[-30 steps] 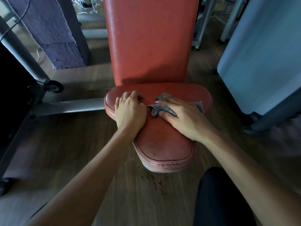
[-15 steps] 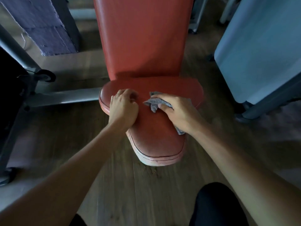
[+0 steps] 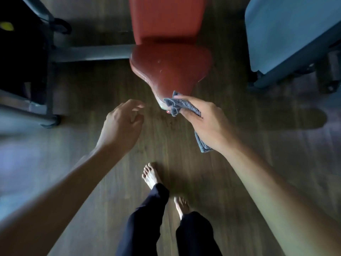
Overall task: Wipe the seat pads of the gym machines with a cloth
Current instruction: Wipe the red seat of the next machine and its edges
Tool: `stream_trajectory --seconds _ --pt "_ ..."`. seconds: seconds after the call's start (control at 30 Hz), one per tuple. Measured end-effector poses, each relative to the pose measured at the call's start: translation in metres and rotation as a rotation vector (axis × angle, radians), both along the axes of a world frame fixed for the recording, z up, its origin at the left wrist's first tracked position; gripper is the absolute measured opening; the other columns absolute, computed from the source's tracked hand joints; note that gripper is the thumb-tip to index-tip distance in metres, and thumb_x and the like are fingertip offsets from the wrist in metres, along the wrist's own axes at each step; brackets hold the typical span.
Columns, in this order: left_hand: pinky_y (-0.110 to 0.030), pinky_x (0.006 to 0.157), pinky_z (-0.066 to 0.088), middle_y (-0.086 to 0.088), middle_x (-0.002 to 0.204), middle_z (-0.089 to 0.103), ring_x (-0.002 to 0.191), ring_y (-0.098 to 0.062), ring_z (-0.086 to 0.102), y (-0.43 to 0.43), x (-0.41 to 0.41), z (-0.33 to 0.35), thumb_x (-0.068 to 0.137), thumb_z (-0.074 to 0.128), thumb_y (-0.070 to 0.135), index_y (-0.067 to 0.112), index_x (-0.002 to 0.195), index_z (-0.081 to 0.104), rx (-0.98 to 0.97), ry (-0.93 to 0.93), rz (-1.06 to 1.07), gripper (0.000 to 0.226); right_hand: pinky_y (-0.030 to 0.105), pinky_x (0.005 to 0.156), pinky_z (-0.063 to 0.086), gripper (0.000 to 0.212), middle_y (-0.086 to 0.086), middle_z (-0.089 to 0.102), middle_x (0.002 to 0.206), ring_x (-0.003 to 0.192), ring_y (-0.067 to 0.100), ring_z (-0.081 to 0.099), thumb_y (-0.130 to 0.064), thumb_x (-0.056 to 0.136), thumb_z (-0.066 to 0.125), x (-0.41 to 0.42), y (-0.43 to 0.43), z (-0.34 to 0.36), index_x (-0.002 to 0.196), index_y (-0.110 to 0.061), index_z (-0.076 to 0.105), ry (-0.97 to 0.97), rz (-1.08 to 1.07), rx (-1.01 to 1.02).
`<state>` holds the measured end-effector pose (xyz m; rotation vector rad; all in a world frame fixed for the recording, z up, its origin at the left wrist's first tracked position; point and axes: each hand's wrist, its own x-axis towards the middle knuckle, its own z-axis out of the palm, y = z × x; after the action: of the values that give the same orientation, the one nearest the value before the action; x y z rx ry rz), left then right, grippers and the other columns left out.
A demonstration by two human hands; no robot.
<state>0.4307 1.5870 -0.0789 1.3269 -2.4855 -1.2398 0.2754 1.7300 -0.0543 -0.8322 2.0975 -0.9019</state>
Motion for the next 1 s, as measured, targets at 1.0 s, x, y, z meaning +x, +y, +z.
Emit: stream_trajectory --seconds 1.0 --pt "-0.040 0.083 0.057 0.011 0.094 0.075 0.091 -0.013 0.071 0.205 0.720 0.334 0.088 0.062 0.031 0.038 0.097 0.067 -0.263 -0.022 0.976 0.013 -0.005 0.079 0.035 0.034 -0.015 0.067 0.122 0.101 -0.010 0.055 -0.023 0.097 0.062 0.668 0.012 0.315 0.129 -0.033 0.064 0.006 1.061 -0.327"
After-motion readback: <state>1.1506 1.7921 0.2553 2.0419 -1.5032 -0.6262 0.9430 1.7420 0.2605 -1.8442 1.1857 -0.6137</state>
